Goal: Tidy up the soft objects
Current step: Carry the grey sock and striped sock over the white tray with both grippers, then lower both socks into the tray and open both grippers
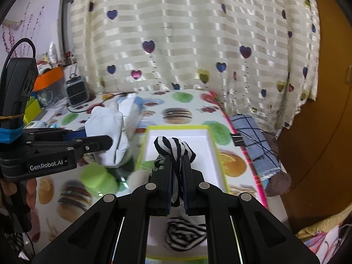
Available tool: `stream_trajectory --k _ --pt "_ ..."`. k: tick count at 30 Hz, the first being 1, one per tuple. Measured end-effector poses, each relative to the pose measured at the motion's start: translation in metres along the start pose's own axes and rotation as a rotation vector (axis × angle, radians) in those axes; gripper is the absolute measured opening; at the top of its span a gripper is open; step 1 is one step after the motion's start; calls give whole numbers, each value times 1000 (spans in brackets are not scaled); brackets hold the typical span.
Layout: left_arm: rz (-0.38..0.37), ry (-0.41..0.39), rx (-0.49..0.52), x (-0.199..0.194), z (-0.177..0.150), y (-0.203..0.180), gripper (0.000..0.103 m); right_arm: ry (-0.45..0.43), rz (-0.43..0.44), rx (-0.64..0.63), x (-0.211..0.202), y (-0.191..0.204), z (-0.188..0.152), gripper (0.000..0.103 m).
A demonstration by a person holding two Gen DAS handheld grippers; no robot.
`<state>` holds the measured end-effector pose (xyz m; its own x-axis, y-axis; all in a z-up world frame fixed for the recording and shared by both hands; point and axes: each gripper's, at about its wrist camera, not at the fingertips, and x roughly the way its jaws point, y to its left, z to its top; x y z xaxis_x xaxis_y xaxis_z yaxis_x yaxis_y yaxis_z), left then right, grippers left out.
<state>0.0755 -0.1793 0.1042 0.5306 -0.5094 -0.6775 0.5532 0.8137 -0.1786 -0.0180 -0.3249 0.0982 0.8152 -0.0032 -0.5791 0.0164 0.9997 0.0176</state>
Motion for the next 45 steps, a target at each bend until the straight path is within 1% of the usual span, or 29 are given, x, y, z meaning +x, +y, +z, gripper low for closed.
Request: stream_trajectory --k 8,18,27,33,37,40,45 --pt "-15 50 36 38 12 -13 30 37 -16 26 22 -21 -4 8" --pt "-16 86 44 62 13 -18 30 103 -7 27 49 -29 -16 8" --pt "-7 85 49 65 12 -19 30 125 15 39 56 -30 -22 8" --pt "13 79 64 64 12 -22 31 134 31 38 57 -30 -25 8" --pt "21 82 67 65 10 -23 32 137 31 42 57 -30 -26 9" --pt "27 82 71 64 9 -22 35 136 31 47 56 -30 -26 10" --pt "34 81 78 63 8 -21 35 139 29 47 56 -30 -27 11"
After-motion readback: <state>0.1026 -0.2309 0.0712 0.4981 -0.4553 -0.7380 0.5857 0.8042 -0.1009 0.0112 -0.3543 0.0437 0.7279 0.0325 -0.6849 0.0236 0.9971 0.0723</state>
